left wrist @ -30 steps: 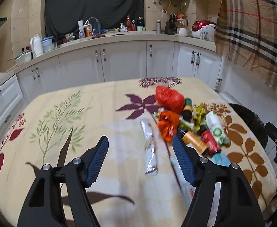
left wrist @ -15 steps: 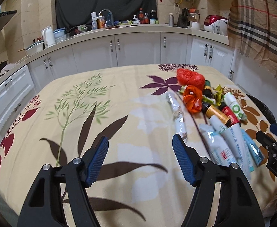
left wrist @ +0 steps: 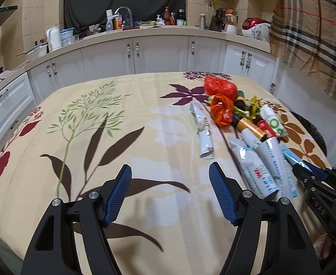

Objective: Collect trash
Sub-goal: 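Lift the blue tube with the right tool while the left tool grasps a white tube, then carry the blue tube over the bin and open the right tool, then return the right tool to the table and grasp the teal-capped tube, then carry the teal tube to the bin while the left tool carries the white tube there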

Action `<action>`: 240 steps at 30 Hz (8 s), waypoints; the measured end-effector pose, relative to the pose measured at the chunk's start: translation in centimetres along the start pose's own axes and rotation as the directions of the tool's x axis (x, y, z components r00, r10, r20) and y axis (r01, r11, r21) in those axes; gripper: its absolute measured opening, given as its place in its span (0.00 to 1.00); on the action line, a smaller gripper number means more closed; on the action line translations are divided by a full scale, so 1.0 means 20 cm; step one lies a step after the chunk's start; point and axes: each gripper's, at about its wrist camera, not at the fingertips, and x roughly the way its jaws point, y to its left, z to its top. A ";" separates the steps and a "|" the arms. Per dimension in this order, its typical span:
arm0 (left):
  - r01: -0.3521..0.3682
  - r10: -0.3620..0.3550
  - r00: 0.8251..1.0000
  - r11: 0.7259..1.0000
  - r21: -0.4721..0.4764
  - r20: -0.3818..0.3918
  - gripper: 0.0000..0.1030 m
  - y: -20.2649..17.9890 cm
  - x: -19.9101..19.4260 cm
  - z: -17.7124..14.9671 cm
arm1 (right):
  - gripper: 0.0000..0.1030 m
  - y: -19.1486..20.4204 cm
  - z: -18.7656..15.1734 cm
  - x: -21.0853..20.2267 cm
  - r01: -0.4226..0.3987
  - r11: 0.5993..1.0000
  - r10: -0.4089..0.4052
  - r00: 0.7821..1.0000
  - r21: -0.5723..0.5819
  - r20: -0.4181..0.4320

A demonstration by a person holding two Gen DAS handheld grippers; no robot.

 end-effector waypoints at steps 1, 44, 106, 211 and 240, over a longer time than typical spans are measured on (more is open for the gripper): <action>0.005 -0.005 1.000 1.000 0.001 0.002 0.66 -0.01 0.00 0.00 | 0.14 -0.01 0.00 -0.01 0.007 1.000 -0.007 1.000 0.004 0.007; 0.090 -0.091 0.996 0.994 0.063 0.013 0.11 -0.26 -0.01 -0.05 | 0.14 -0.22 -0.03 -0.10 0.050 0.994 -0.058 0.995 0.099 0.081; 0.272 -0.283 0.959 0.916 0.296 -0.005 0.51 -1.50 0.66 0.65 | 0.27 -1.36 0.32 0.36 0.328 0.864 -0.368 0.929 0.383 0.035; 0.023 -0.018 0.997 0.997 0.074 -0.069 0.31 -0.39 0.07 -0.12 | 0.16 -0.32 -0.09 -0.13 0.022 0.987 -0.039 0.994 0.156 0.106; 0.184 -0.211 0.967 0.966 0.183 0.141 0.30 -0.84 0.14 0.41 | 0.16 -0.74 0.26 -0.17 0.193 0.951 -0.246 0.946 0.243 0.213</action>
